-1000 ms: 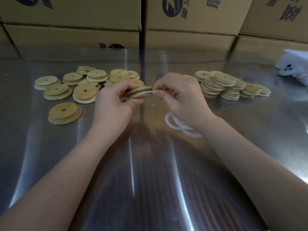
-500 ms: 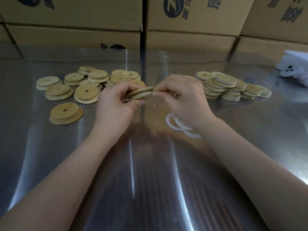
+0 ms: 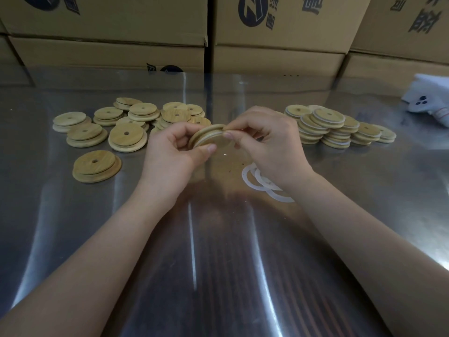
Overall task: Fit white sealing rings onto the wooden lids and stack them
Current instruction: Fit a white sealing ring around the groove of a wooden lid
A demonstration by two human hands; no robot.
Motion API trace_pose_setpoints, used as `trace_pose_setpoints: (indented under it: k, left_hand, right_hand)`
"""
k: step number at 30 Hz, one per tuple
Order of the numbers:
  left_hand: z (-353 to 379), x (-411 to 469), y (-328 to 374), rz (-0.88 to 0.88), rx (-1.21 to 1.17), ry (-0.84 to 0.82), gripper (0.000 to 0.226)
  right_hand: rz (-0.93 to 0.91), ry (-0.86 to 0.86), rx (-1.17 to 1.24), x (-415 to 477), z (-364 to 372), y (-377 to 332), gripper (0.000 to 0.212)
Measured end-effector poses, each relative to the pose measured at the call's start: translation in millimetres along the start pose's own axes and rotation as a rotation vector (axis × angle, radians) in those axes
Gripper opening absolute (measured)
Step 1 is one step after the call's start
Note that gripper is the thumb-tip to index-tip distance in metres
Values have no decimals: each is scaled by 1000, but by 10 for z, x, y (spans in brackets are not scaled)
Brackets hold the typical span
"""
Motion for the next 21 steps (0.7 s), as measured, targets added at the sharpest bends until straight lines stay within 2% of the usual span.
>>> trace_pose_setpoints:
  k: [6, 12, 21]
  left_hand:
    - [21, 2, -39, -115, -159, -26, 21]
    - [25, -8, -34, -155, -236, -45, 22]
    - [19, 1, -37, -190, -289, -63, 25]
  right_hand:
    - [237, -15, 245, 3, -17, 46, 6]
    - [442, -37, 497, 18, -15, 120, 20]
    - [591, -56, 579, 18, -24, 143, 24]
Point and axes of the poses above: each hand's wrist, its own x-axis towards the middle knuckle, its own z-axis out of the palm, y = z × x, the point moved 2 cm from there along x, towards the middle knuckle, and after that the axes turned 1 degree about -z, right-handed, at the moved point
